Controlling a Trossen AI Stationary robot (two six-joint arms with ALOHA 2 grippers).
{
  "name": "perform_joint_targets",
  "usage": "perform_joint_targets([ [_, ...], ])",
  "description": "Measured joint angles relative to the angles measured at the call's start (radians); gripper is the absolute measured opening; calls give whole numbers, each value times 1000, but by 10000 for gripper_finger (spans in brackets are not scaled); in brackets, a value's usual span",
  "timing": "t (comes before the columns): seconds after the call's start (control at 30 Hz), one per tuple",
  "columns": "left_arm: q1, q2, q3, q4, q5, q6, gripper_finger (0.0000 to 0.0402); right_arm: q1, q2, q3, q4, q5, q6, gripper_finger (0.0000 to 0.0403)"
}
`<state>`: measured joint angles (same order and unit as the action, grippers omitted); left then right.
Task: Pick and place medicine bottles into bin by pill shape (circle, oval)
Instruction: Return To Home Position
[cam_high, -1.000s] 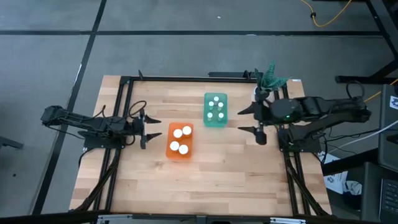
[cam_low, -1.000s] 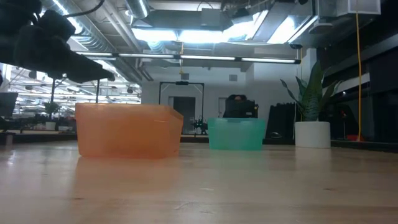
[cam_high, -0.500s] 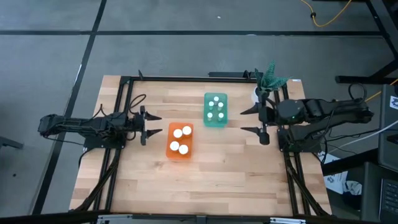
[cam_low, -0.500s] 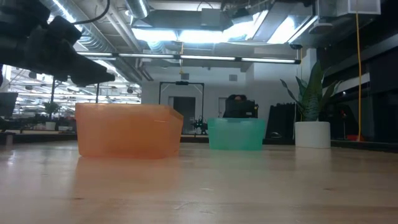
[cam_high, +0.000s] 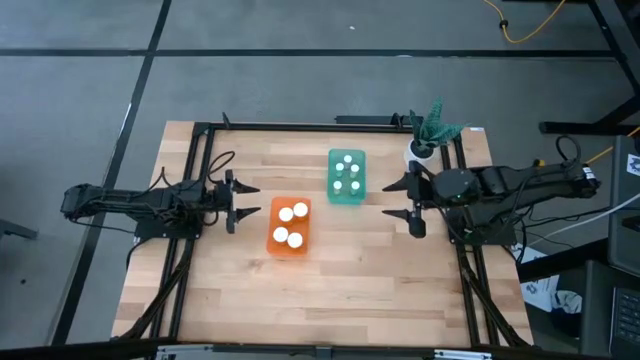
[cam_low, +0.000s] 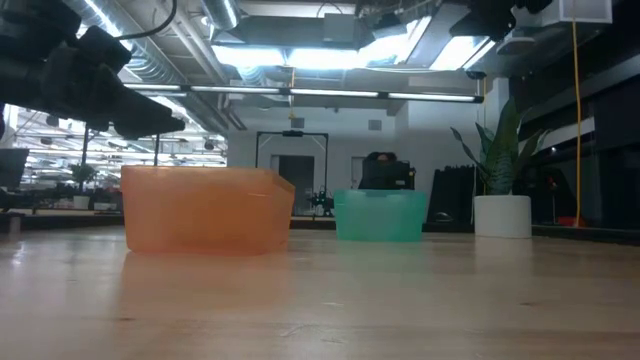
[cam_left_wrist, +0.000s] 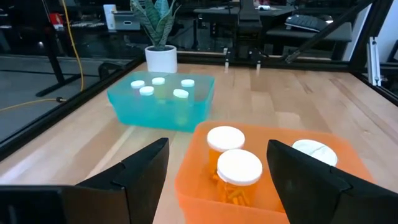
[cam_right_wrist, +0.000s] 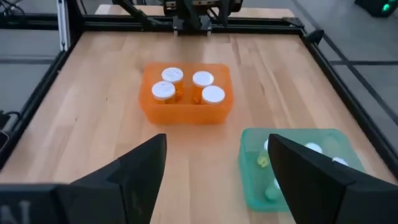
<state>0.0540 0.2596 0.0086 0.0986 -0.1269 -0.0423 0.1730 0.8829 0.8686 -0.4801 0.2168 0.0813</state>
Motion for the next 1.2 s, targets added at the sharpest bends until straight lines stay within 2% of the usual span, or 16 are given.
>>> perform_joint_targets([
  [0.23,0,0,0,0,-1,0,263,0,0,-6,10,6,70,281],
  [0.37,0,0,0,-1,-1,0,263,0,-47,-35,179,154,56,281],
  [0.43,0,0,0,-1,-1,0,263,0,-122,-100,314,169,2,281],
  [0.53,0,0,0,-1,-1,0,263,0,-268,-251,559,44,-115,281],
  [0.67,0,0,0,-1,-1,1,263,-5,-455,-399,682,-148,-187,281],
  [0.77,0,0,0,-1,-1,1,263,-77,-560,-460,696,-142,-182,281],
  [0.83,0,0,0,-1,-1,1,263,-161,-609,-494,681,-129,-109,281],
  [0.87,0,0,0,-1,-1,1,263,-202,-632,-508,675,-147,-88,281],
  [0.97,0,0,0,-1,-1,1,263,-299,-681,-541,680,-302,-68,281],
  [1.03,-1,0,0,-1,-2,1,263,-333,-713,-566,677,-357,-85,281],
  [1.2,0,0,0,-1,-2,1,263,-346,-817,-645,685,-353,-58,281],
])
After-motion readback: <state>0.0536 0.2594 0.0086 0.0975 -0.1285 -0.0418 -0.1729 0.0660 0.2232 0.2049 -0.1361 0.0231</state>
